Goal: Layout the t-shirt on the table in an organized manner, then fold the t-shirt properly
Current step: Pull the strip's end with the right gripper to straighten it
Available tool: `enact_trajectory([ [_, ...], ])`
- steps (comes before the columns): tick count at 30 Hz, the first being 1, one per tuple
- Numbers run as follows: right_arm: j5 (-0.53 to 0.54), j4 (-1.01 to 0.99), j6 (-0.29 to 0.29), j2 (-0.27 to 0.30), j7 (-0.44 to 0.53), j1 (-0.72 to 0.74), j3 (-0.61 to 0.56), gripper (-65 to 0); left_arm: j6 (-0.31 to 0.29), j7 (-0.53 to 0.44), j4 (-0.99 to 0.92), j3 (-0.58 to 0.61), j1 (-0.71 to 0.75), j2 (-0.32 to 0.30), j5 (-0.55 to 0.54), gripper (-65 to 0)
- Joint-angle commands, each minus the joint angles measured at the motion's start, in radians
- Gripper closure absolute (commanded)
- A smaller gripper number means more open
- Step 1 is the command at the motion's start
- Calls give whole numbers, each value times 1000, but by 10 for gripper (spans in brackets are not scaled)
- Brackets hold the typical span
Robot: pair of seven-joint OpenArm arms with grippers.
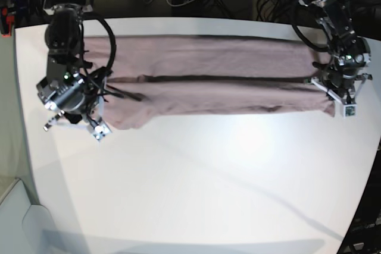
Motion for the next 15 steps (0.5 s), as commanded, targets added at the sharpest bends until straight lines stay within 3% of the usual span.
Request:
enact_trajectory([
  [1, -4, -12, -1, 7, 4, 27, 1, -184, 5, -20, 16, -2, -14, -10, -5, -2],
  [4, -4, -72, -1, 7, 10, 59, 1, -324, 5, -20, 16, -2, -12, -10, -5, -2],
  [7, -3, -139, -1, 7, 24, 85, 3, -417, 5, -20, 16, -2, -12, -10, -5, -2],
  [15, -3, -317, -1, 7, 161, 119, 4, -419, 5, -20, 16, -2, -12, -10, -5, -2],
])
